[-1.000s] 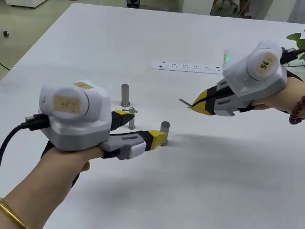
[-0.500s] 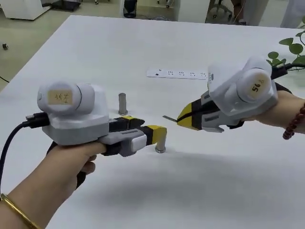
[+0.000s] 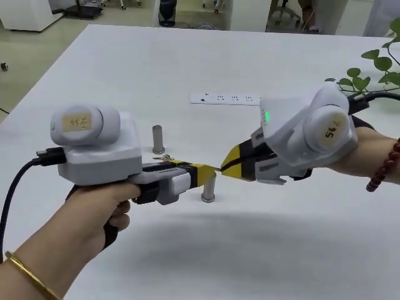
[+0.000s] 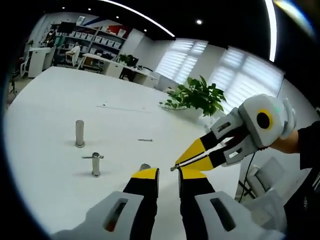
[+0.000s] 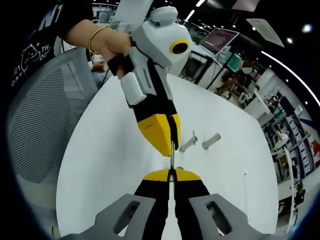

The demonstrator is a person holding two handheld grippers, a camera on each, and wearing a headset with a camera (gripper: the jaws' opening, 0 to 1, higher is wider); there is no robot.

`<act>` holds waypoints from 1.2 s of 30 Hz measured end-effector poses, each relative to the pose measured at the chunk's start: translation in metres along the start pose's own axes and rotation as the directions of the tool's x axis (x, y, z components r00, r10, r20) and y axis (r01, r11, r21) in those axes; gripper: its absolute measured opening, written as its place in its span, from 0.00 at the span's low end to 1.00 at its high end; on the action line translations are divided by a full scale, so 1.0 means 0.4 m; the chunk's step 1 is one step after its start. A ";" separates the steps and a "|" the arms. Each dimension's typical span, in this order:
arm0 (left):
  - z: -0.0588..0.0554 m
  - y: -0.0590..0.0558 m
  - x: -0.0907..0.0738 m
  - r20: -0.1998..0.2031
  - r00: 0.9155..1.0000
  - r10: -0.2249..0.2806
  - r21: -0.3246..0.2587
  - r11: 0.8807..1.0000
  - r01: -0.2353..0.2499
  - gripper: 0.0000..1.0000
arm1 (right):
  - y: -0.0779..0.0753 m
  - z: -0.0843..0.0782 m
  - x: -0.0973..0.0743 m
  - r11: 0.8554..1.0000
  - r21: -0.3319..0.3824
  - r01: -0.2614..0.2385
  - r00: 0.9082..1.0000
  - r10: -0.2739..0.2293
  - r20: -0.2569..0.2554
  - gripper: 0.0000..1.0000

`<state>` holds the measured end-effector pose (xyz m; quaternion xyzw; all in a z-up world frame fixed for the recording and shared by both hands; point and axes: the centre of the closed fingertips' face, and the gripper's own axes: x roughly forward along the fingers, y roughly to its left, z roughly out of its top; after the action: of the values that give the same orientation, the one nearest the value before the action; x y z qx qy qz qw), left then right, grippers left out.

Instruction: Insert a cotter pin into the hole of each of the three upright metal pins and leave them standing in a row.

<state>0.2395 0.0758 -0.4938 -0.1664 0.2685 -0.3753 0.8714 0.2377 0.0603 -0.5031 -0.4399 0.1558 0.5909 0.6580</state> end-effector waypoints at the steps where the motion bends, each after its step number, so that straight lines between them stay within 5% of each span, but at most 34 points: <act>1: -0.001 -0.003 0.001 -0.001 1.000 -0.004 -0.003 1.000 0.004 0.11 | 0.002 0.001 0.000 1.000 -0.005 -0.001 1.000 0.001 0.001 0.00; 25: -0.011 -0.023 0.018 -0.011 0.999 -0.043 -0.068 0.997 0.042 0.00 | 0.013 0.007 0.005 1.000 -0.018 0.006 1.000 -0.006 0.004 0.00; 36: -0.021 -0.032 0.020 -0.030 0.998 -0.060 0.051 0.997 0.061 0.00 | 0.026 0.002 0.005 1.000 0.012 -0.002 1.000 0.002 0.019 0.00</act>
<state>0.2320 0.0607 -0.4970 -0.1463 0.2655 -0.4107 0.8599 0.2286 0.0611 -0.5081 -0.4302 0.1537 0.5946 0.6616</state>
